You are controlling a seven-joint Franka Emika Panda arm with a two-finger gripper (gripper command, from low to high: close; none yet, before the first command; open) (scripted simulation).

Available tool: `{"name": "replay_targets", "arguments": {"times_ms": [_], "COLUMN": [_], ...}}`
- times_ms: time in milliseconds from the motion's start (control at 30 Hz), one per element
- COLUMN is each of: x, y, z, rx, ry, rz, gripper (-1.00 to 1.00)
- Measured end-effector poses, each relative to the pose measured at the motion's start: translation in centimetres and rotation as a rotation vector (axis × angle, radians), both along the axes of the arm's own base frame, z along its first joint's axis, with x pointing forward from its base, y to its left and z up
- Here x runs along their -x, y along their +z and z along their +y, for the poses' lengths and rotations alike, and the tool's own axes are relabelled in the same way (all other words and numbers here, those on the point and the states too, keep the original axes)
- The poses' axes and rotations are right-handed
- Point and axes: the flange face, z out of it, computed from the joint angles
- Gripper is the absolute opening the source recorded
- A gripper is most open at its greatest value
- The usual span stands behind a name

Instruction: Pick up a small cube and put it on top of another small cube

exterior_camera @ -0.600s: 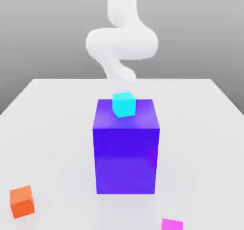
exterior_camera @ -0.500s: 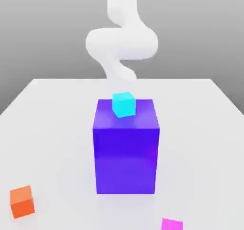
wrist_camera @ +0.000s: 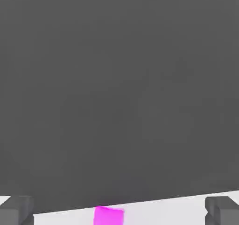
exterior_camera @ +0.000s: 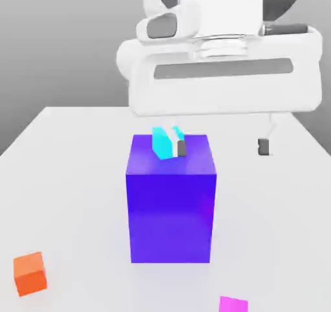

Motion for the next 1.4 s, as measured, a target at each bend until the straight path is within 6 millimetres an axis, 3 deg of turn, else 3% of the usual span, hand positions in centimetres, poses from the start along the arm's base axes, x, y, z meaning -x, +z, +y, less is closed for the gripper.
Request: {"name": "replay_targets", "arguments": {"times_ms": [200,367,500,533,733,800,900,967,1100,1233,1333,1367,1400], "x": [-0.7,0.3,0.5,0.6,0.6,0.5,0.6,0.1,-0.4,0.5,0.7,0.8,0.8], "y": [-10.9,-20.0,-26.0,-27.1,-27.6,-26.2,-22.4,-21.0,-19.0,-16.9,-20.7,-21.8,-21.8], "z": [2.1,3.6,3.9,3.9,3.9,3.9,3.9,7.1,16.4,25.5,27.2,27.3,27.3], "rx": [0.005,0.02,0.023,0.023,0.022,0.023,0.023,0.04,0.087,0.133,0.142,0.143,0.143], "ry": [-0.037,-0.068,-0.073,-0.073,-0.073,-0.074,-0.073,0.051,0.395,0.726,0.787,0.791,0.791], "rz": [0.149,0.267,0.286,0.286,0.285,0.286,0.286,0.289,0.285,0.264,0.258,0.258,0.258], "gripper": [0.0,0.0,0.0,-1.0,-1.0,-1.0,-1.0,-1.0,-1.0,-1.0,-1.0,1.0,1.0]}}
